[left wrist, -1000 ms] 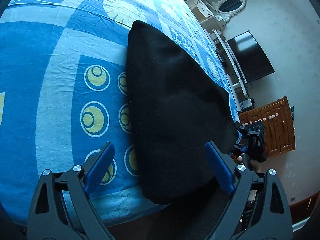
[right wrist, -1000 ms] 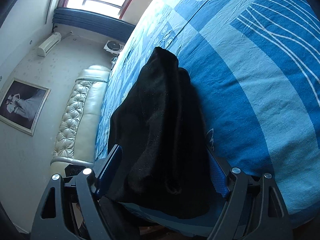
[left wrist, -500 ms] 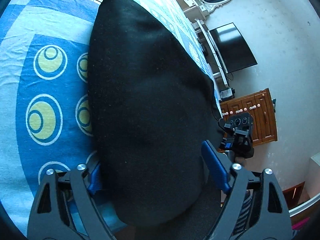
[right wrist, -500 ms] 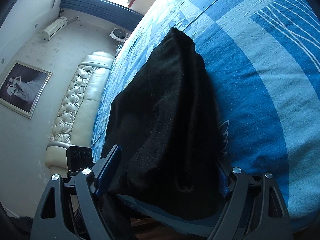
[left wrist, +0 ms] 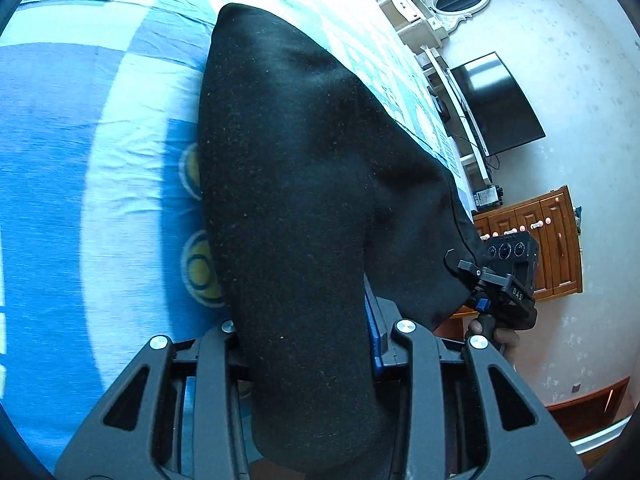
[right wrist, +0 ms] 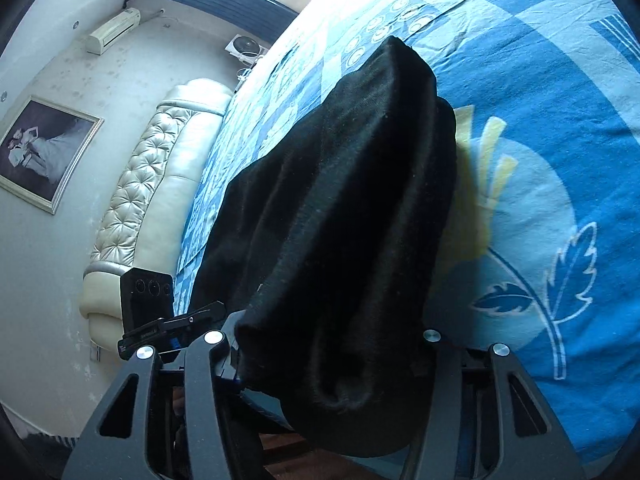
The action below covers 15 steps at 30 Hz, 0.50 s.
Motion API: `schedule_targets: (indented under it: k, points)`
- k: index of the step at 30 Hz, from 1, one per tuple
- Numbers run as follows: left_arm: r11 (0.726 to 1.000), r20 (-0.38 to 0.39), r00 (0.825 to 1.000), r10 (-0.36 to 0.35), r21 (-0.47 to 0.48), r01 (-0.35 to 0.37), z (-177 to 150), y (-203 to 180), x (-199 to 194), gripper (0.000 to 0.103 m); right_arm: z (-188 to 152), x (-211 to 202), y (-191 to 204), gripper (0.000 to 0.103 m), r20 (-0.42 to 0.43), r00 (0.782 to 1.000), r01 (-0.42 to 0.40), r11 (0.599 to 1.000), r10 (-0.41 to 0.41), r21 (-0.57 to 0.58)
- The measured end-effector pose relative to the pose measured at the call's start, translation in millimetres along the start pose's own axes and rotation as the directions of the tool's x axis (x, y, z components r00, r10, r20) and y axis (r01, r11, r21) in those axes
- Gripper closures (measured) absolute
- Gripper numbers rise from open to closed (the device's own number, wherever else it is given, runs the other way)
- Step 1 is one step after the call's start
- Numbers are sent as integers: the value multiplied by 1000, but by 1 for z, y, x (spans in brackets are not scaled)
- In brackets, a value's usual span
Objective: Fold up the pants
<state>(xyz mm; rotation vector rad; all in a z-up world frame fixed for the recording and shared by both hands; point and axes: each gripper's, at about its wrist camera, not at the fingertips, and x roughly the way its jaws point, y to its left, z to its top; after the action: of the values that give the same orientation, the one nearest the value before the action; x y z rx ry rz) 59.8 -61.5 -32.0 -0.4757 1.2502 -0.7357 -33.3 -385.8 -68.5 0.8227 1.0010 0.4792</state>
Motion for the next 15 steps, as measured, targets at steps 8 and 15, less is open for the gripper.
schedule_targets:
  k: [8,15]
  points:
    - [995,58,994,89,-39,-87,-11,39,-62,68,-9,69,41,51,-112,991,-75,996,69,-54]
    - [997,110,992,66,-54,-61,-26,56,-76,67,-16,86,50,51,-143,987,-90,993,79,-73]
